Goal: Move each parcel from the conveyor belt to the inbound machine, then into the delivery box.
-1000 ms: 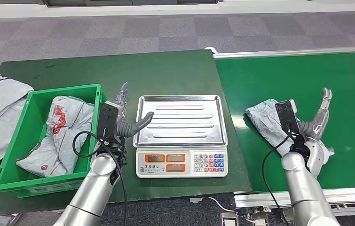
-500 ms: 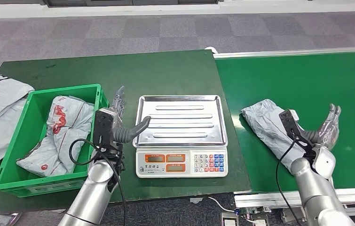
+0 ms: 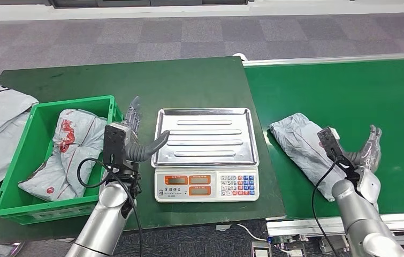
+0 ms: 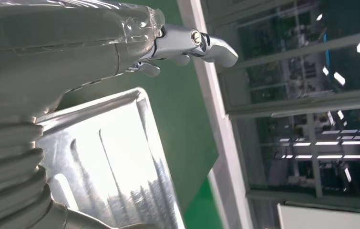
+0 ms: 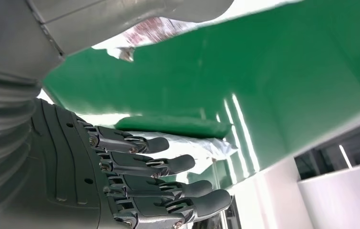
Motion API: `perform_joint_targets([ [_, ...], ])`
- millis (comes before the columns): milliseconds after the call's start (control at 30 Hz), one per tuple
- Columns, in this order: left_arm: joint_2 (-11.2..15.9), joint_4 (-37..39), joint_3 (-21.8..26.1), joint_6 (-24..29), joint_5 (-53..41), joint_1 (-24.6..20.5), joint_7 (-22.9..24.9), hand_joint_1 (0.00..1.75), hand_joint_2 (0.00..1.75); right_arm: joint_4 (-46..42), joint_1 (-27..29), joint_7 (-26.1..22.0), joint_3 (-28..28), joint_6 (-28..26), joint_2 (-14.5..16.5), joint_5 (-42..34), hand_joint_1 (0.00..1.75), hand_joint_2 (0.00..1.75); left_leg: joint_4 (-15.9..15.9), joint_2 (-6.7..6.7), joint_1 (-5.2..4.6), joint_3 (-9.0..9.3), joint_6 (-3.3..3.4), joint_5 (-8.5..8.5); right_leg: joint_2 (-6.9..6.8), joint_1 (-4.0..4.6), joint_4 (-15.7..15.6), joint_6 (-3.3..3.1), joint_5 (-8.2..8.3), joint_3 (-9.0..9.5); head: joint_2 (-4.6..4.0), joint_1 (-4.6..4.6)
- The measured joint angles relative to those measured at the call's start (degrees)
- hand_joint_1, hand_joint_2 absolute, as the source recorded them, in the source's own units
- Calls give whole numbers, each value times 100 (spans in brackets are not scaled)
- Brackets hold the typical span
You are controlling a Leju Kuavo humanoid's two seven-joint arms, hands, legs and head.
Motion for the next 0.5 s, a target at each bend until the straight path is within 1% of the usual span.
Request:
perform_joint_targets([
  [100,-2,-101,8,51,0,8,8,0,175,-52,-57,-318,-147,-173,27,172,0,175,0,-3,1,0,-1,1,-4,1,0,0,0,0,0,0],
  [167,-3,-161,10,56,0,29,19,0,175,-300,-9,-633,-411,-271,101,467,0,175,0,-6,1,-1,-1,1,-9,2,0,0,0,1,0,0],
  [267,-4,-220,18,61,0,59,22,0,175,-617,48,-894,-851,-311,221,716,0,175,0,-14,1,-3,-1,2,-19,2,0,0,-2,1,0,0],
  [300,-4,-232,25,69,-5,68,21,0,175,-755,92,-1016,-989,-313,270,854,0,175,-1,-15,1,-4,-1,1,-21,2,0,0,-2,0,0,0],
  [400,-4,-272,46,109,-45,85,20,0,175,-1290,277,-1579,-1489,-318,510,1329,0,175,-1,-14,2,-4,-2,1,-21,2,0,1,-3,-1,0,0],
  [500,1,-345,53,118,-70,123,21,0,175,-1549,394,-1827,-1946,-317,706,1561,0,175,-1,-19,1,-6,-1,1,-27,2,0,1,-5,-1,0,0],
])
